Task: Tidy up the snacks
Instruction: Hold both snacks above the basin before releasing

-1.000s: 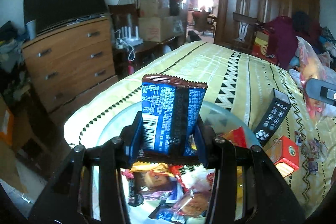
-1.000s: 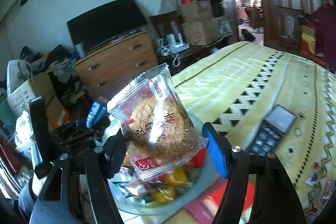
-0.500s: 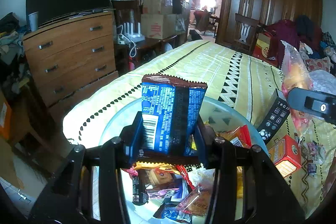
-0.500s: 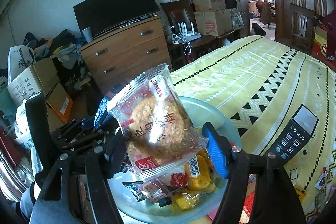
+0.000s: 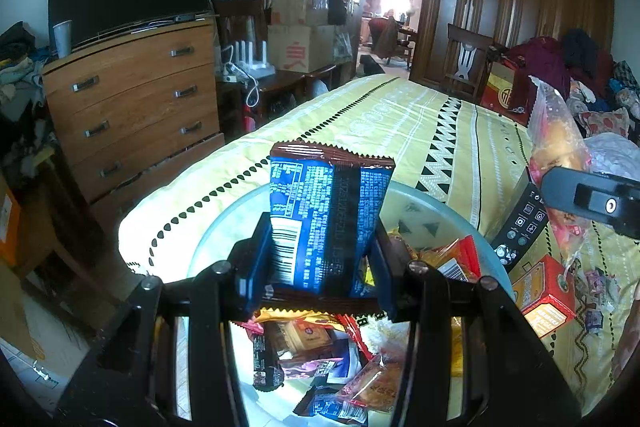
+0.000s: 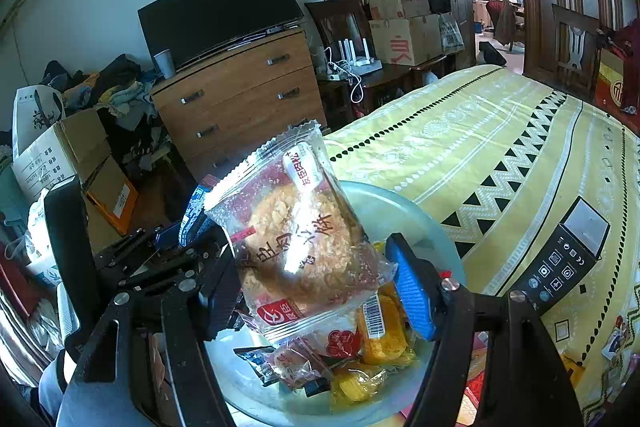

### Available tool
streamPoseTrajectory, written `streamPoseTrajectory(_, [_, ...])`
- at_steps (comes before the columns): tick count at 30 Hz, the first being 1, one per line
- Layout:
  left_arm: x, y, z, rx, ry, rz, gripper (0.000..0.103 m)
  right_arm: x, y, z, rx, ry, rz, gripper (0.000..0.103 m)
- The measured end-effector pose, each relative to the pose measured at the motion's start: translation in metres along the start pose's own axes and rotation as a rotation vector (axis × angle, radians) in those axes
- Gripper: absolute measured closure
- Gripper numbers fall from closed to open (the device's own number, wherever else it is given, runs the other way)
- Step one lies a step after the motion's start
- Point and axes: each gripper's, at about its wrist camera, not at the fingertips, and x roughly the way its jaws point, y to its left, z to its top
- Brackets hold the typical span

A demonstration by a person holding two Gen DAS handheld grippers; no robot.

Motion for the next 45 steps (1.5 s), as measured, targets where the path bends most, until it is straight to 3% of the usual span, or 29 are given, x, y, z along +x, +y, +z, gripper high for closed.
streamPoseTrajectory(45, [0.005, -0.001, -0.002, 0.0, 0.015, 0.0, 0.058, 0.009, -0.001, -0.012, 0.003, 0.014, 0.0, 0.03])
